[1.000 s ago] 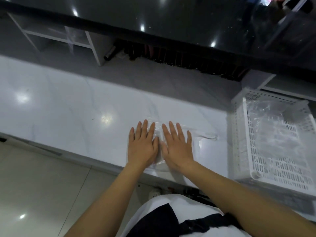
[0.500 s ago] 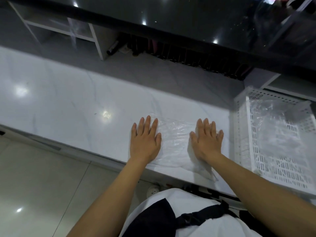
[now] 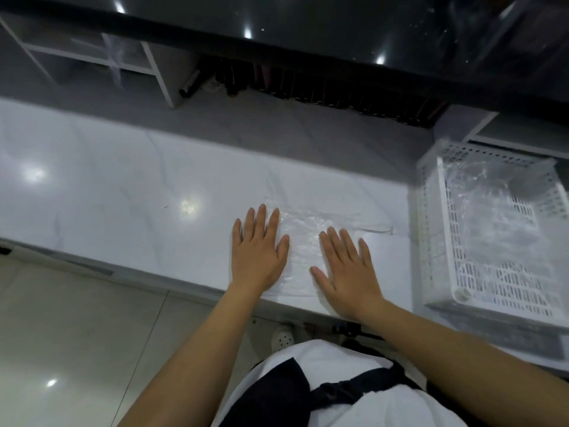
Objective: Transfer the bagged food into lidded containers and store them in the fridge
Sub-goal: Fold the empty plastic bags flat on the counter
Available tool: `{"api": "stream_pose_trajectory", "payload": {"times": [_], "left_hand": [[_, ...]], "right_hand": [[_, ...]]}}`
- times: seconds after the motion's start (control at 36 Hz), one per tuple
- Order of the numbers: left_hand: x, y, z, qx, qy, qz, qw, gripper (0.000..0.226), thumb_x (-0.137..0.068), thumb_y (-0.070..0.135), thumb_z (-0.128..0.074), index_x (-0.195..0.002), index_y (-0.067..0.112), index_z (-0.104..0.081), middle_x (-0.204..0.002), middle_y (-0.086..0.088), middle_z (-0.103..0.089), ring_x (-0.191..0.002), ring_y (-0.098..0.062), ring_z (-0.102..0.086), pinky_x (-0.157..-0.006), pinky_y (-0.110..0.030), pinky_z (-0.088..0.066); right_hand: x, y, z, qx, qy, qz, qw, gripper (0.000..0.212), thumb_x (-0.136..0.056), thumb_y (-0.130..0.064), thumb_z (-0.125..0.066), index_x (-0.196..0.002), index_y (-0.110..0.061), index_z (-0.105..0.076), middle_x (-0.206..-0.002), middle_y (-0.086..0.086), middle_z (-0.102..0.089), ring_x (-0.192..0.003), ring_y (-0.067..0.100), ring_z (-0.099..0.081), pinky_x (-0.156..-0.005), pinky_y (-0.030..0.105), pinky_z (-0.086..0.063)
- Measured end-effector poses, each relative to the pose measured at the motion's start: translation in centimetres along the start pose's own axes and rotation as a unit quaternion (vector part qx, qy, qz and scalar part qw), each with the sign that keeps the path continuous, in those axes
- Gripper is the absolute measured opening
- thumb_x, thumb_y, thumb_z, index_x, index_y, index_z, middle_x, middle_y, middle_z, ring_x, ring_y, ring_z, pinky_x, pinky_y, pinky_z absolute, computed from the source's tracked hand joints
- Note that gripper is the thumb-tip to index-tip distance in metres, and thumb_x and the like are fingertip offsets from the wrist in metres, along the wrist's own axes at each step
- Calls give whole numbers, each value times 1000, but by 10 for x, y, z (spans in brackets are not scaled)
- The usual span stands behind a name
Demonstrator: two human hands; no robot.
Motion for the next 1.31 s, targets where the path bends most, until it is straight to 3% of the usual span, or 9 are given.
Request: {"api": "stream_pose_trajectory", "payload": {"times": [0.39, 0.5, 0.61, 0.83, 0.92, 1.0, 1.11, 1.19, 1.31], "left_hand": [[1, -3, 1, -2, -9, 2, 1000, 73, -97, 67, -2, -160, 31, 8, -168, 1, 12, -154, -19, 16, -125, -47, 7], [3, -5, 3, 20, -38, 0, 999, 73, -97, 70, -7, -159, 35, 7, -167, 5, 17, -153, -17, 20, -124, -44, 11], [-5, -1, 27, 178, -3, 66, 982, 62, -102, 56, -34, -158, 32, -22, -169, -3, -8, -155, -24, 5, -124, -49, 2], [-31, 161, 80, 287, 4, -89, 954, 53, -100, 31, -58, -150, 25, -44, -163, -2, -28, -151, -21, -22, -121, -39, -17], [-25, 245, 84, 315, -60, -173, 931, 48, -99, 28, -59, -146, 28, -47, -162, 3, -31, -149, -12, -23, -117, -27, -18], [-11, 313, 78, 348, -127, -218, 903, 46, -98, 29, -60, -143, 34, -50, -161, 6, -32, -148, -9, -26, -121, -35, -24], [-3, 359, 51, 444, -243, -107, 856, 53, -94, 37, -63, -142, 51, -43, -165, 12, -19, -151, -16, -22, -118, -44, -32], [-12, 371, 38, 500, -246, -4, 830, 58, -93, 31, -64, -142, 54, -41, -164, 9, -20, -146, -19, -28, -105, -41, -39], [-32, 382, 23, 547, -248, 90, 794, 60, -94, 23, -63, -143, 49, -42, -160, 2, -30, -134, -21, -39, -94, -41, -34]], "right_hand": [[16, 28, 8, -25, -37, -33, 998, 77, -95, -70, -3, -155, -28, 21, -163, -6, 28, -146, 13, 33, -121, 48, 15], [15, 23, 40, -116, -118, -18, 986, 72, -98, -60, -38, -158, -33, -10, -168, -4, 5, -153, 17, 11, -122, 47, 6], [43, 31, 110, -275, -52, -14, 960, 57, -97, -57, -47, -151, -46, -30, -164, -17, -18, -147, 1, -11, -122, 34, -5], [145, 180, 182, -317, 218, -216, 898, 45, -94, -27, -66, -138, -27, -58, -152, -4, -46, -143, 13, -36, -119, 39, -27], [171, 249, 162, -229, 185, -329, 897, 53, -94, -33, -64, -144, -23, -51, -159, 7, -36, -149, 29, -25, -120, 50, -20], [184, 298, 138, -155, 124, -380, 903, 61, -95, -46, -57, -151, -27, -40, -165, 7, -22, -152, 32, -11, -120, 53, -12], [185, 322, 115, -129, 84, -387, 909, 68, -96, -63, -38, -155, -31, -29, -167, 5, -14, -153, 30, -7, -120, 55, -11], [180, 315, 110, -63, 89, -377, 920, 78, -87, -70, -18, -154, -32, -32, -164, 6, -24, -151, 30, -18, -119, 53, -16], [176, 319, 110, -59, 101, -387, 914, 78, -87, -69, -19, -152, -29, -39, -162, 7, -30, -149, 32, -25, -116, 54, -22]]}}
Point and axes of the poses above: each hand's wrist, its own x-axis away from the middle knuckle, its own z-axis out of the back of the hand, y = z × x, the point moved 8 cm from there along -x, towards the middle knuckle
